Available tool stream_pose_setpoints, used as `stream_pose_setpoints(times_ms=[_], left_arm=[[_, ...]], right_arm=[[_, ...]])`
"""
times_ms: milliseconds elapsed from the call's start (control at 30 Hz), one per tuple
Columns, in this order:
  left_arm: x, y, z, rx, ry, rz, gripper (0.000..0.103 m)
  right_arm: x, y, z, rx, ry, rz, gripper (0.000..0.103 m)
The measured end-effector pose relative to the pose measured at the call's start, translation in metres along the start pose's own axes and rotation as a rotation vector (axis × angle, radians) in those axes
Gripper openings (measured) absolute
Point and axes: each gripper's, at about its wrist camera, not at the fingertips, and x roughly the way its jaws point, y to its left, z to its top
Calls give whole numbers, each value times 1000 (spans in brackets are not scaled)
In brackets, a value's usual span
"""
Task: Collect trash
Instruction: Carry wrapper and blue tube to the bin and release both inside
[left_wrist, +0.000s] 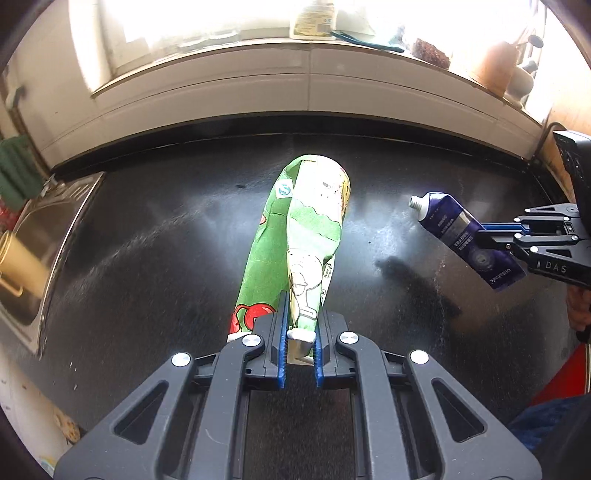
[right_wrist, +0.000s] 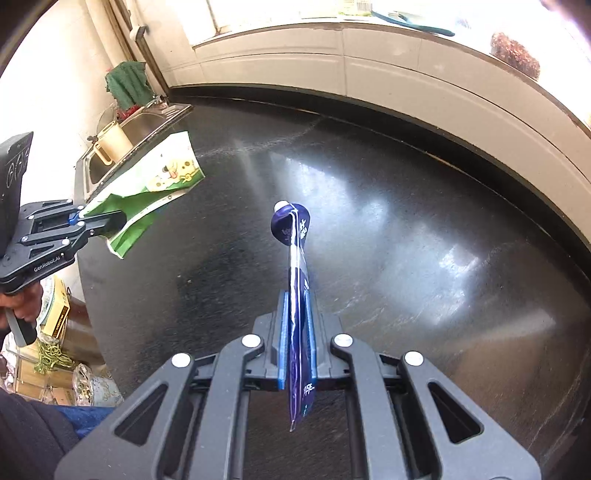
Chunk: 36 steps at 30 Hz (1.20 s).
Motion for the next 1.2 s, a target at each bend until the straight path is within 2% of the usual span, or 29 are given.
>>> stream_pose_setpoints(times_ms=[233,367,667,867,1067,1200], left_arm=[[-22,22,-27,-88,-5,67,10],[-41,47,-54,-179,-10,129,10],[-96,119,-159,-470,18,323,10],[-129,160,-243,-674,72,430,10],[-132,189,-316,-831,130,479,10],[-116,205,-347,-881,164,494,10]], right_arm=[[-8,41,5,-74,-17,27,9],[2,85,17,-146,-19,80,9],[40,234,37,-420,39,285,9],[64,336,23,-582,114,402,9],[107,402,0,-635,220,431,10],[139,431,-11,-626,286,425,9]])
